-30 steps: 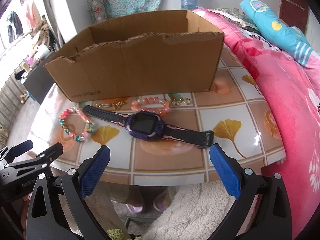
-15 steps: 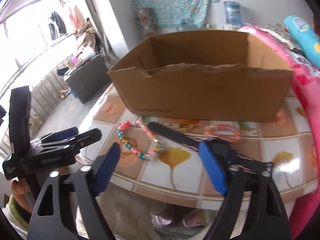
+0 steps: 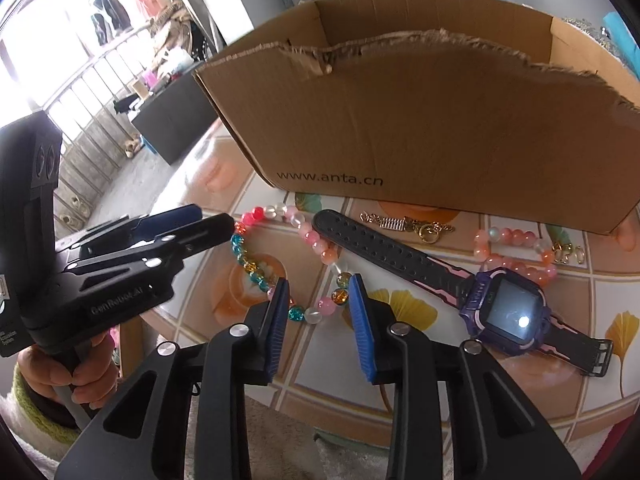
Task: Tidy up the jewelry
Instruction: 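Grasp the multicolour bead bracelet with the right tool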
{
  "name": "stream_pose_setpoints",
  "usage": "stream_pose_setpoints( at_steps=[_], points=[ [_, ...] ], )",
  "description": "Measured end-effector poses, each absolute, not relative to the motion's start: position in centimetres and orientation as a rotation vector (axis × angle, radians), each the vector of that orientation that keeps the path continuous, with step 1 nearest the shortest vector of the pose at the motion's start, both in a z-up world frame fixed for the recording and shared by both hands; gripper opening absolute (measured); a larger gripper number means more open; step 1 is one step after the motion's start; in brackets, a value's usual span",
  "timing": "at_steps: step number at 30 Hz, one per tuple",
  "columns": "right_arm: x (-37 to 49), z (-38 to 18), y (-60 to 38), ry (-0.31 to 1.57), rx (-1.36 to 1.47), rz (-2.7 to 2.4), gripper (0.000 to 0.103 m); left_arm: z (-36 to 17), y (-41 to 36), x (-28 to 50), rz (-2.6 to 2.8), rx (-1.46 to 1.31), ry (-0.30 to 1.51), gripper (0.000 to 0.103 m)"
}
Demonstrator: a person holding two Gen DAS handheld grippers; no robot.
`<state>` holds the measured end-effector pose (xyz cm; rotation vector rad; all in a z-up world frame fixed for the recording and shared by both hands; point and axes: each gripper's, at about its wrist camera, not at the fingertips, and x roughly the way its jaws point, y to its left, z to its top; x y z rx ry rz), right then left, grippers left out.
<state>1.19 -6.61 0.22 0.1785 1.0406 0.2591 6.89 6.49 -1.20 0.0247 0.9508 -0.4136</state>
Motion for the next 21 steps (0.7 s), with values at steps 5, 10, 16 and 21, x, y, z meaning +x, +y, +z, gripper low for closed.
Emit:
stream_pose_setpoints(
  at_steps=[5,10,16,21],
  points=[
    [1.9,-0.5,-6.5,1.055,0.151,0.245,0.023,-2.0,4.9,7.3,-0.458,0.076,0.986,0.031],
    [2.3,-0.6,-6.5,1.045,0.129,0.242,0.02,-2.3,3.4,7.2,-0.425,0.182,0.975,0.029],
    [3.6,-0.8,-5.4,1.024,0.091,0.246,0.01,-2.3,2.2,6.8,-0.373,0.235,0.942,0.01],
    [3.2,-0.1,-5.9,0.999,0.12,0.272,0.01,-1.5,2.9,6.2,-0.351,0.154,0.927,0.008]
  ],
)
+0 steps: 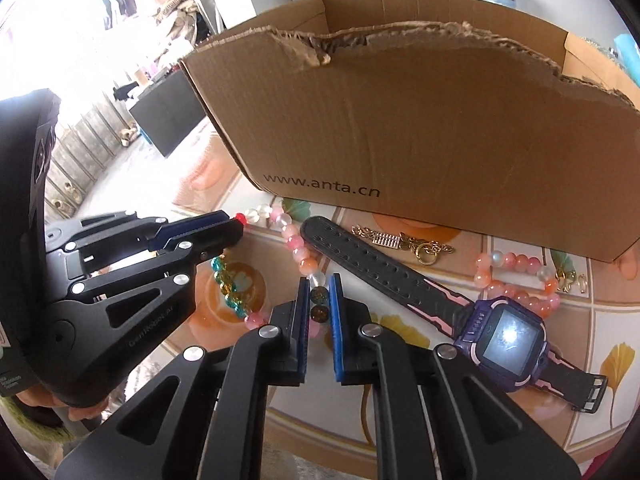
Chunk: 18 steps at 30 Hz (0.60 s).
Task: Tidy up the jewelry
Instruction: 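Grasp the multicolour bead bracelet with the right tool, then carry the bracelet into the cardboard box and open the right tool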
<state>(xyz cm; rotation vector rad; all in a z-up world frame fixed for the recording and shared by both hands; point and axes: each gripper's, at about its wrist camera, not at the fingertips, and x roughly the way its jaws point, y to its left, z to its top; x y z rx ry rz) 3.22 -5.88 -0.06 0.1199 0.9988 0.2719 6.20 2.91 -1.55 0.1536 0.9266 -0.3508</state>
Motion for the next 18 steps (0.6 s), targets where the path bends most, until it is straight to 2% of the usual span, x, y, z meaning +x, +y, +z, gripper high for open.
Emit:
stream_pose_setpoints(
  at_steps=[8,14,18],
  points=[
    [0.2,4.2,-6.7,0.889,0.125,0.304,0.01,3.1,4.5,3.2,-0.397,0.043,0.856,0.008],
    [-0.9,10.7,-7.9,0.743,0.071,0.324,0.01,10.6,4.4,2.4,-0.484,0.009,0.72,0.008],
    [3.0,14.8,-10.0,0.7,0.063,0.33,0.01,15.4,2.4,4.9,-0.531,0.038,0.643,0.009]
  ],
)
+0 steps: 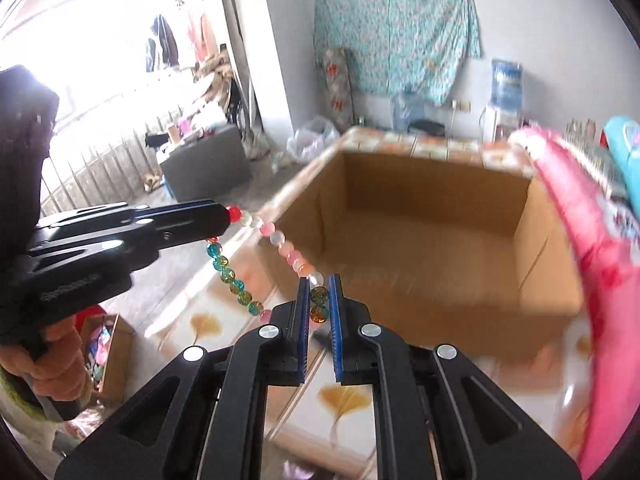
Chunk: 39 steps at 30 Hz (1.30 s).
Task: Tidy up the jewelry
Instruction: 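Carry the bracelet into the cardboard box and open the right tool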
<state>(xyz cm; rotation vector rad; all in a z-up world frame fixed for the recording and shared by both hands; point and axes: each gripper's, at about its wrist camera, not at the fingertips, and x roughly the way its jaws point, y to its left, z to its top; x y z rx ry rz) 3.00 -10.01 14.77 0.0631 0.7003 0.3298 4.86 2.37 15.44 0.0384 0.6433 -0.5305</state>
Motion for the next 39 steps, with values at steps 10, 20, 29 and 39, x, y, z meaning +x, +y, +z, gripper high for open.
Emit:
stream_pose_setpoints(
  at_steps=[10,20,29,39],
  points=[
    [21.3,12.4,-13.6,1.024,0.148,0.372,0.01,14.0,-5.2,20.0,-0.48,0.15,0.888,0.009],
    [31.1,3.9,-13.9,1.312,0.234,0.363,0.01,6.2,-7.6,27.8,-0.341,0.342,1.117,0.009],
    [33.9,1.3,-13.4,1.346,0.271,0.352,0.011,5.2,-7.2,28.6,-0.305,0.335,1.178,0.01],
    [27.7,11.5,-16.1,1.069,0.273,0.365,0.035,13.4,-3.4,21.8,-0.341,0.209,0.893,0.04]
  ],
)
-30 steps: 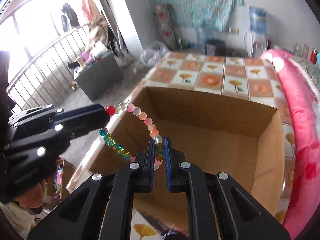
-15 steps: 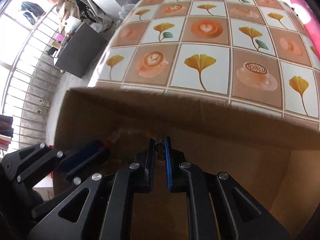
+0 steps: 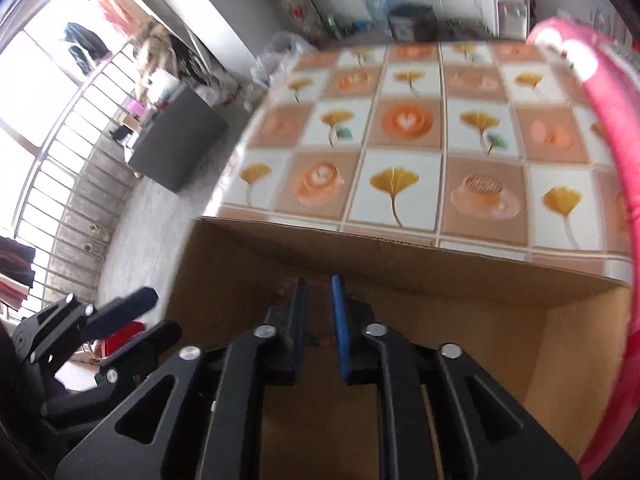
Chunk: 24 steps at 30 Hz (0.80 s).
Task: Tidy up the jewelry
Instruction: 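Carry the bracelet into the cardboard box and open the right tool, then move the right tool to the black smartwatch face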
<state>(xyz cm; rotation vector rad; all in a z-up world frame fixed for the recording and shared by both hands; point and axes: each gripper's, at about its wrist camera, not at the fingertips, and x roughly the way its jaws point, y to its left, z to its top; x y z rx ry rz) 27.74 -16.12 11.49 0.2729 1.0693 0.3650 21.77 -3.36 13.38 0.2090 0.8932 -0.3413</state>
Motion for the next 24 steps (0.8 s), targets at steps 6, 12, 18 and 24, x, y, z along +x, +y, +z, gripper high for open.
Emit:
stream_pose_setpoints(
  at_steps=[6,12,18,24],
  points=[
    [14.5,18.7,-19.7,0.74,0.252,0.423,0.059,16.3,2.5,11.8,-0.306,0.108,0.671,0.078],
    [3.4,14.8,-21.2,0.68,0.316,0.415,0.069,9.0,4.7,5.7,-0.224,0.106,0.807,0.086],
    [1.6,5.0,-20.4,0.911,0.384,0.252,0.069,-0.2,3.9,4.5,-0.186,0.081,1.013,0.086],
    [1.2,2.3,-18.1,0.96,0.272,0.16,0.069,-2.6,2.0,3.5,-0.181,0.223,0.975,0.088]
  ],
)
